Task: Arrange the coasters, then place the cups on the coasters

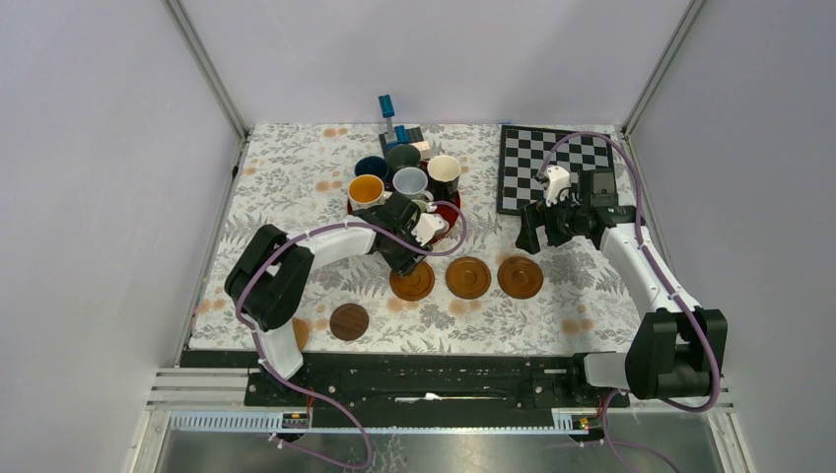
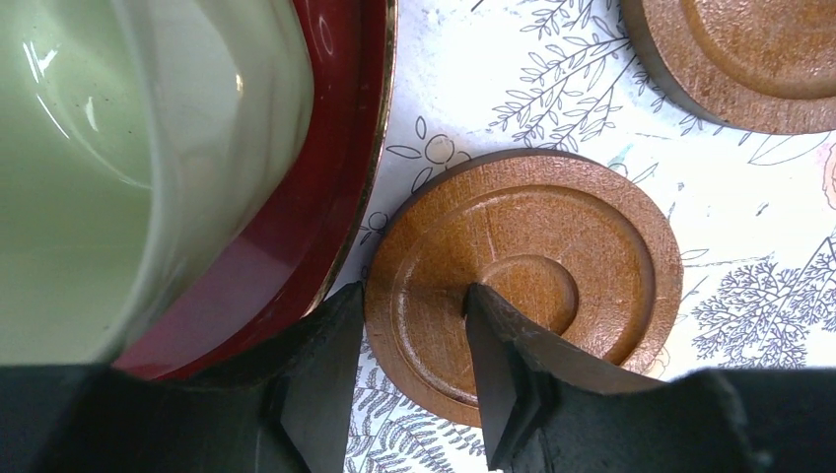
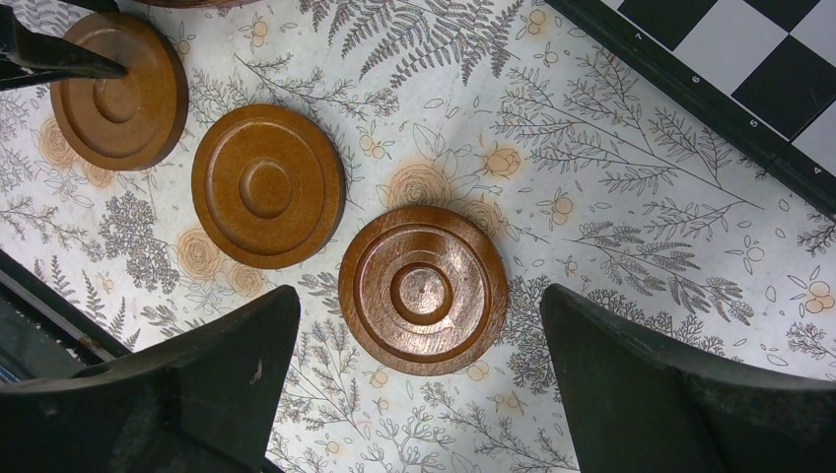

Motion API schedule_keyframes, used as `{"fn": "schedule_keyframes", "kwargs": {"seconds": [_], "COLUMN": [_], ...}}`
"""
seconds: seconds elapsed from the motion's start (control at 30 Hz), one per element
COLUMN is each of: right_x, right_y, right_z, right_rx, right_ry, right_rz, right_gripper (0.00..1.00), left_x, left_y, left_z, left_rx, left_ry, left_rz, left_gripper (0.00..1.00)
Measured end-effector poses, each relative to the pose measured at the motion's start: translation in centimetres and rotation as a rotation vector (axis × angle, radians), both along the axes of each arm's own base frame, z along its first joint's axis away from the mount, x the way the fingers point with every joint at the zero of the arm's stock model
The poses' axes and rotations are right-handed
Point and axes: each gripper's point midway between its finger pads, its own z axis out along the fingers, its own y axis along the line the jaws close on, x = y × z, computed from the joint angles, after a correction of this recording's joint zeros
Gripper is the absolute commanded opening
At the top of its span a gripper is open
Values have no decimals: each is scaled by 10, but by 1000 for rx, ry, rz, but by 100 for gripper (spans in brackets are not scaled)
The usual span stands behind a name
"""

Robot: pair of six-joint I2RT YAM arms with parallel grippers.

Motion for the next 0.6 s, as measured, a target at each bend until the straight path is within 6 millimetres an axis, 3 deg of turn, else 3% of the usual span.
{"fn": "schedule_keyframes", "kwargs": {"seconds": [0.6], "right_x": [-1], "right_y": [0], "right_z": [-2], "right_rx": [0], "right_ry": [6], "right_rz": [0], "right_gripper": [100], "left_x": [3], "left_y": [6], "left_z": [-1], "left_rx": [10], "left_ry": [34], "left_rz": [4], "left_gripper": [50]}}
